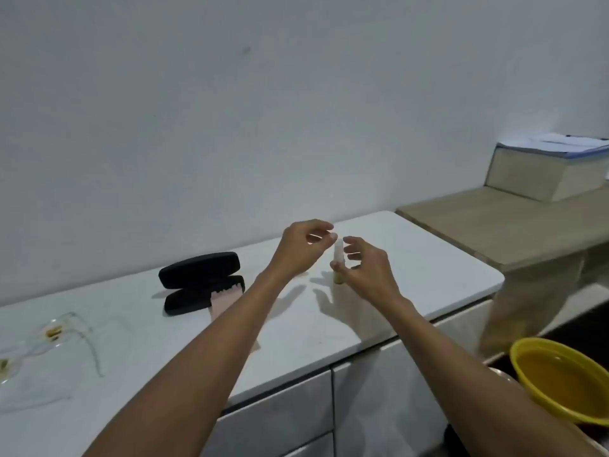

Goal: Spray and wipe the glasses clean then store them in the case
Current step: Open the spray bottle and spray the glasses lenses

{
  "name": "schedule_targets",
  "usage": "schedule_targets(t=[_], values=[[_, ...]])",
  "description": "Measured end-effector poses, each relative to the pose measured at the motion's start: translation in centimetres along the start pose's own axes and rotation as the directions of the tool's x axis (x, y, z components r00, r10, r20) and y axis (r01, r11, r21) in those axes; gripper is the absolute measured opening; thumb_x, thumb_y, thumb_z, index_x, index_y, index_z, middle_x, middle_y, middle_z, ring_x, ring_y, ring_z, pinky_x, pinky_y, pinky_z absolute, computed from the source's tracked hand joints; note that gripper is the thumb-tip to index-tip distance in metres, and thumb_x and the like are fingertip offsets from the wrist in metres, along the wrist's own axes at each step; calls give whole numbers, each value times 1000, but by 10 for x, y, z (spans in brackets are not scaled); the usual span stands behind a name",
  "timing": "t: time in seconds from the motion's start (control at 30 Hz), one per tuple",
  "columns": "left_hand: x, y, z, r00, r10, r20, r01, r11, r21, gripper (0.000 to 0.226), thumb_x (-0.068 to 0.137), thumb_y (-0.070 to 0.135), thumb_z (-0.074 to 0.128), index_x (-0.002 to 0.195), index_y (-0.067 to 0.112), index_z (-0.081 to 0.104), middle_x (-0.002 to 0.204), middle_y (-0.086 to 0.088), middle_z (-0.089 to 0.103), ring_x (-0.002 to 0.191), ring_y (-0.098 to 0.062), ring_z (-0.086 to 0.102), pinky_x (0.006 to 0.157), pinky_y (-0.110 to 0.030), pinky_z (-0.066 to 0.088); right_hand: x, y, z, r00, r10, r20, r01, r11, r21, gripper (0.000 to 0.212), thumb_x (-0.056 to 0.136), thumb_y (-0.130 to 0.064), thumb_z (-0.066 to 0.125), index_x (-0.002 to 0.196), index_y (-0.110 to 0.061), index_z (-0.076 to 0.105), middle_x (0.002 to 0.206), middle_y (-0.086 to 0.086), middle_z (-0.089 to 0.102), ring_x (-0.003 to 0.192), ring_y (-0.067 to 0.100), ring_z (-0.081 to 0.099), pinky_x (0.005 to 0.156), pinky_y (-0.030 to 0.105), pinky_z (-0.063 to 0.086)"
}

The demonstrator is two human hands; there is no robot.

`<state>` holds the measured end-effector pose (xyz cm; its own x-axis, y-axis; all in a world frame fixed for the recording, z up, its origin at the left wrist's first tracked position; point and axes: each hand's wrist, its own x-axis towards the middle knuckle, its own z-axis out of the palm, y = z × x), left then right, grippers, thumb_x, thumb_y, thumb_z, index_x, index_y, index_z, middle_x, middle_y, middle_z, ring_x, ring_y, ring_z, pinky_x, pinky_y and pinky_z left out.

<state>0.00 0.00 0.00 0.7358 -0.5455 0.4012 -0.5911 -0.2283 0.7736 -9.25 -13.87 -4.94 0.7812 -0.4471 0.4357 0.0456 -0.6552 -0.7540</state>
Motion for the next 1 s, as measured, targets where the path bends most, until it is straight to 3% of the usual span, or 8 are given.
schedule_targets(t=[0.13, 0.2, 0.3, 0.47, 0.67, 0.83, 1.0], values=[[-3, 6, 9, 999, -21, 43, 22, 1000, -19, 27, 89, 25, 77, 115, 17, 75, 100, 8, 76, 88, 0, 73, 79, -14, 55, -8, 0, -4, 991, 123, 50, -126, 991, 49, 50, 85, -37, 78, 129, -15, 67, 104, 0, 76, 100, 15, 72, 93, 39, 59], [-1, 8, 14, 999, -31, 41, 32, 999, -19, 26, 88, 17, 78, 114, 13, 75, 100, 5, 76, 82, 3, 72, 72, -9, 52, -6, 0, -4, 992, 122, 35, -124, 988, 92, 36, 90, -36, 74, 119, -15, 71, 90, -6, 76, 96, 13, 74, 91, 39, 59], [1, 7, 19, 998, -60, 31, 60, 998, -4, 23, 87, 6, 75, 110, 10, 75, 99, -1, 77, 85, -6, 75, 69, -10, 52, -5, 2, -3, 996, 78, 32, -81, 994, 79, 16, 93, -28, 71, 100, -14, 76, 78, -6, 77, 87, 8, 74, 87, 38, 59], [4, 6, 24, 997, -70, -20, 69, 997, -42, 18, 83, 2, 76, 99, 10, 76, 85, 3, 76, 81, -8, 74, 73, -20, 57, -1, 7, -1, 995, 83, 57, -87, 994, 73, 14, 91, -26, 74, 95, -13, 75, 81, -4, 79, 76, 7, 76, 81, 35, 60], [12, 6, 17, 953, -151, -263, 103, 977, -186, 17, 79, 4, 78, 89, 18, 74, 85, 3, 75, 81, -12, 72, 79, -26, 59, 2, 11, 3, 995, 91, 33, -92, 995, 34, 17, 92, -29, 74, 95, -13, 73, 81, -4, 77, 83, 12, 74, 82, 34, 58], [1, -19, 12, 951, -246, -189, 224, 966, -132, 20, 75, 1, 82, 90, 11, 75, 88, -3, 76, 81, -16, 71, 72, -18, 53, 4, 13, 7, 994, 102, 45, -104, 994, 42, 15, 91, -25, 76, 100, -14, 70, 92, -1, 76, 77, 11, 76, 78, 35, 60], [-14, -37, 19, 962, -262, -69, 258, 964, -62, 23, 72, -4, 84, 89, 9, 76, 86, -6, 75, 79, -17, 71, 74, -22, 55, 4, 15, 8, 994, 95, 44, -95, 995, -3, 19, 92, -24, 75, 107, -13, 70, 96, 1, 77, 82, 15, 77, 77, 32, 57]])
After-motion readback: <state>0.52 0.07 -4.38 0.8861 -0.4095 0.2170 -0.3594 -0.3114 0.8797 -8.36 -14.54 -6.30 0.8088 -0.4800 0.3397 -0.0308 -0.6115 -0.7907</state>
